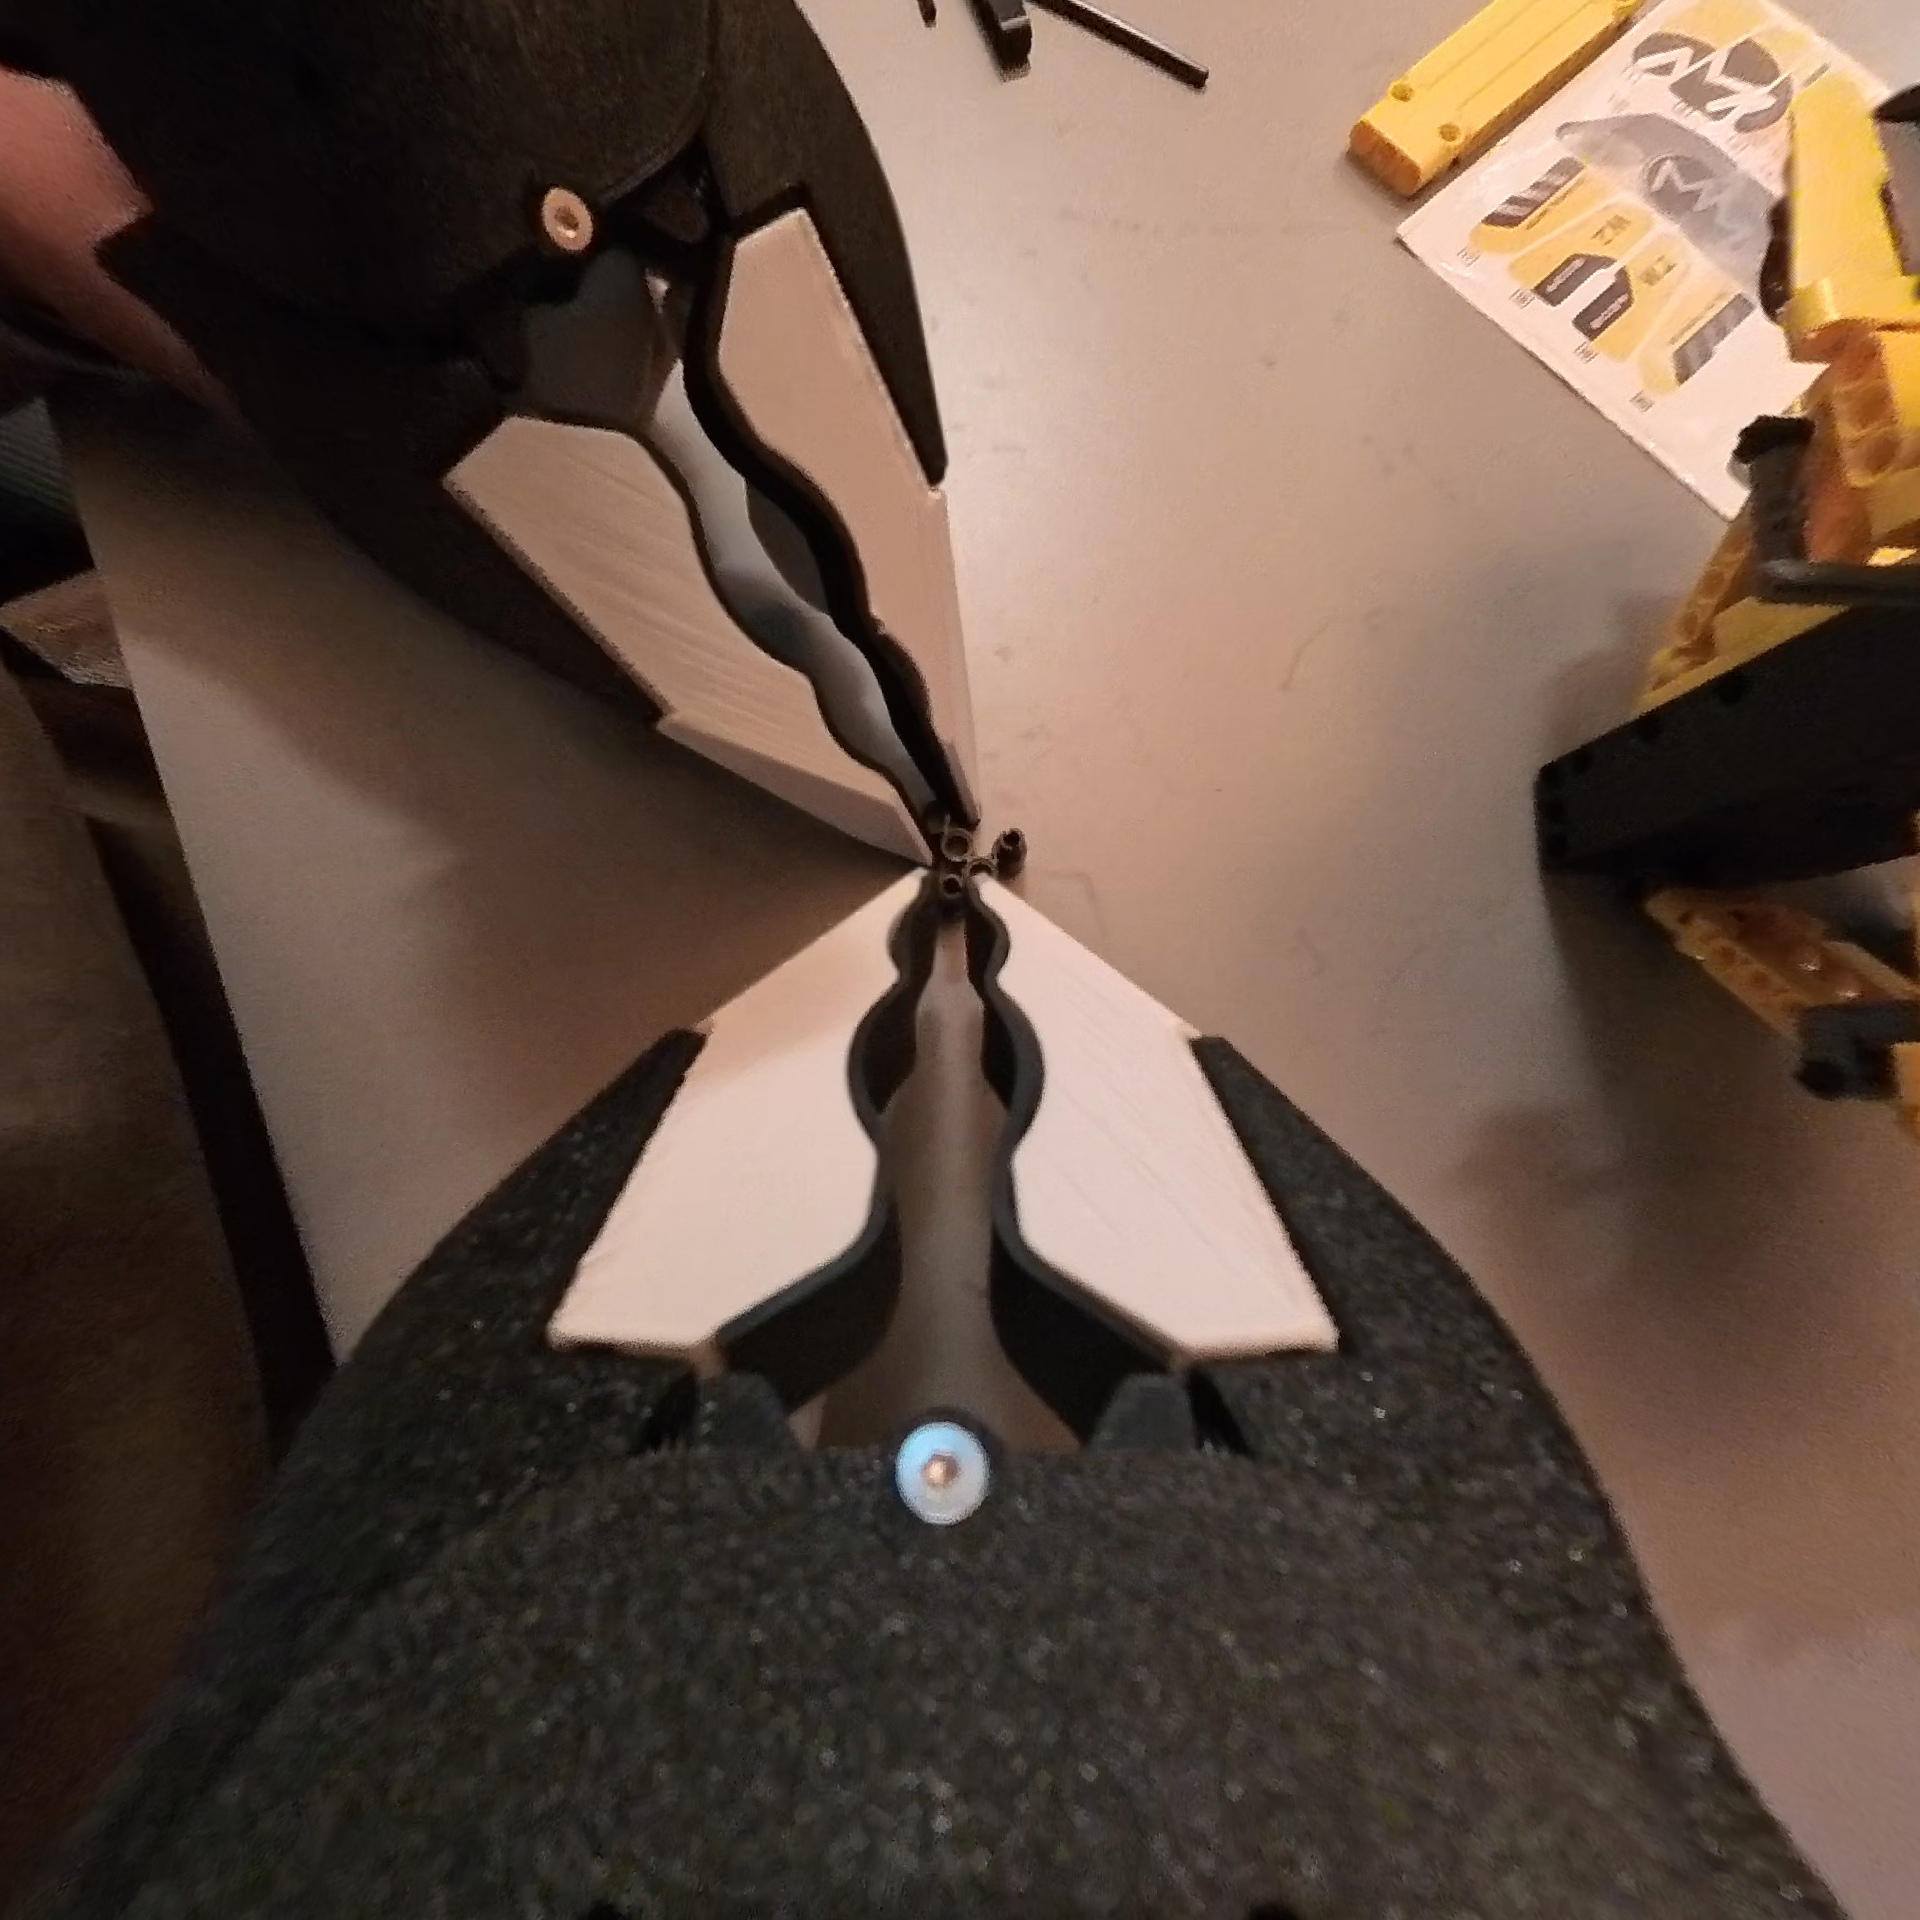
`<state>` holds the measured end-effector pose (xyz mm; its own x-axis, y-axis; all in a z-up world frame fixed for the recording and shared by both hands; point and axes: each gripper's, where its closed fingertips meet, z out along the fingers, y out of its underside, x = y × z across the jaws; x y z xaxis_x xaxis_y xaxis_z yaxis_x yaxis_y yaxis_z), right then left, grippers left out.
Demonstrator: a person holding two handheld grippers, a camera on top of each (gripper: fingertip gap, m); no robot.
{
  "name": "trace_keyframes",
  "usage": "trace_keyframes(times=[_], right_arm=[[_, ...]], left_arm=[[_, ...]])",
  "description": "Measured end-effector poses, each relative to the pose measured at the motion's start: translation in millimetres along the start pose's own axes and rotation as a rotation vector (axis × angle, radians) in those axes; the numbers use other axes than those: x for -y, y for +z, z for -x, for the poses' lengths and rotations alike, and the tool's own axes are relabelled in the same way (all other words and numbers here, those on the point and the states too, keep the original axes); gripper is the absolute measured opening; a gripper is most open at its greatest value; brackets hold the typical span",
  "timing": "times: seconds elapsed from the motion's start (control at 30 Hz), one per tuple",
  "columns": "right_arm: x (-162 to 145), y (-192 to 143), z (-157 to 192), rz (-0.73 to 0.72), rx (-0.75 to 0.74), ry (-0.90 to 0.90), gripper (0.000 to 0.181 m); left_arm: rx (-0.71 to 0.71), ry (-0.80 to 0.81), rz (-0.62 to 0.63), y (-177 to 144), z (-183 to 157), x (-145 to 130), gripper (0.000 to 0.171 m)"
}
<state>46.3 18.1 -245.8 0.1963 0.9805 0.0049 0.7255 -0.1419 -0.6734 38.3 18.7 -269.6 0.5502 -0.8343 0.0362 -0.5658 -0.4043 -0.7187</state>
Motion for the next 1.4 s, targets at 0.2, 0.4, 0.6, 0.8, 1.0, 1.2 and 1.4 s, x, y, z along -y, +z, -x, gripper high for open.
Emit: trace_keyframes(times=[0.2,0.4,0.6,0.8,1.0,1.2,1.4], right_arm=[[5,4,2,-0.013,-0.021,-0.057,0.0],[-2,10,-1,0.008,-0.015,-0.032,0.0],[-1,9,-2,0.008,-0.051,-0.086,0.0],[27,-19,-18,-0.219,0.005,0.1,0.015],[28,-26,-29,-0.278,-0.029,0.096,0.02],[39,-31,-44,-0.362,-0.101,-0.023,0.021],[50,-11,-49,-0.464,-0.012,-0.039,0.024]], left_arm=[[-0.004,-0.005,0.0,0,0,0,0.008],[-0.007,-0.009,0.0,0,0,0,0.008],[-0.005,-0.006,0.0,0,0,0,0.008],[-0.006,-0.008,0.0,0,1,0,0.008],[0.067,0.01,-0.071,-8,10,8,0.007],[0.055,-0.074,-0.189,-45,38,39,0.007],[0.053,-0.06,-0.244,-71,66,70,0.007]])
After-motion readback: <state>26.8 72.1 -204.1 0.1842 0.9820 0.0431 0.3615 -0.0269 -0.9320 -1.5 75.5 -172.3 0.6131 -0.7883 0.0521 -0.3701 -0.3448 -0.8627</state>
